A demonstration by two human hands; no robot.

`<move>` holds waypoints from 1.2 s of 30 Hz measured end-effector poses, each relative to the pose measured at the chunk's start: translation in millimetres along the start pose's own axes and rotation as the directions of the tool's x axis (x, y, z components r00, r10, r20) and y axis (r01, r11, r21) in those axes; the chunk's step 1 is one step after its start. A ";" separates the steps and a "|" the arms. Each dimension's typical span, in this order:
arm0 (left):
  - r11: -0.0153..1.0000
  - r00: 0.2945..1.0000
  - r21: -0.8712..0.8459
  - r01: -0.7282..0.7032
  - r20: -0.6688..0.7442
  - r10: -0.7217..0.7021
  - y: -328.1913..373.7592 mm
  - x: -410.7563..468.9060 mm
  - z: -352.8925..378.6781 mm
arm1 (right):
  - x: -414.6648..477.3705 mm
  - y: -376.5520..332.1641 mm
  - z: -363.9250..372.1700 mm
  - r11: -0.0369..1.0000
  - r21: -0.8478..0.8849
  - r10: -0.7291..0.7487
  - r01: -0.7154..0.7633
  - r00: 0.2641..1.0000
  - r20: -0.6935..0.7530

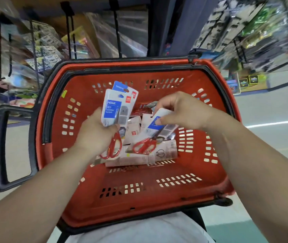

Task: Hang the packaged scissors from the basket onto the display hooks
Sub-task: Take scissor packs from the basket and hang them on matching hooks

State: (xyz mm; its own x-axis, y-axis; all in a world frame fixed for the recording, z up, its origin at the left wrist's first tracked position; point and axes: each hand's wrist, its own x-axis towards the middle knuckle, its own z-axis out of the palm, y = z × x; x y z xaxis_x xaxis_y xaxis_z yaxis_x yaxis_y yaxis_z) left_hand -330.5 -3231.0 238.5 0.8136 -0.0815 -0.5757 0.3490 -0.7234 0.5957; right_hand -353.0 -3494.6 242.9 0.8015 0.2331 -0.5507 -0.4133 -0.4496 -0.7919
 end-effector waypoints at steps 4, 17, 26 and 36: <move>0.997 0.991 -0.075 -0.003 0.136 0.013 2.6 0.6 13.3 | 11.9 0.2 11.1 0.997 0.064 -0.036 0.033 0.998 0.052; 0.921 0.963 -0.365 0.136 0.268 -0.036 -13.6 -8.2 4.8 | 64.6 -2.9 68.5 0.981 0.165 -0.026 0.101 0.914 -0.405; 0.939 0.965 -0.302 0.167 -0.144 -0.218 -35.0 -21.9 -27.4 | 127.3 82.2 95.1 0.935 -0.293 0.156 -0.200 0.973 -0.169; 0.898 0.937 -0.397 0.191 -0.201 -0.287 -31.4 -25.4 -24.3 | 168.8 101.9 101.3 0.450 -0.892 -0.001 -0.034 0.999 -0.038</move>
State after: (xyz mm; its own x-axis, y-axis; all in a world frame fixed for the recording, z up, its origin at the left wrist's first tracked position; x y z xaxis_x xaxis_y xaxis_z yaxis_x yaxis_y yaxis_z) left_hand -350.8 -3189.5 248.0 0.7550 0.2692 -0.5979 0.6529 -0.3932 0.6474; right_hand -303.6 -3413.8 42.5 0.8176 0.2006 -0.5397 0.1729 -0.9796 -0.1023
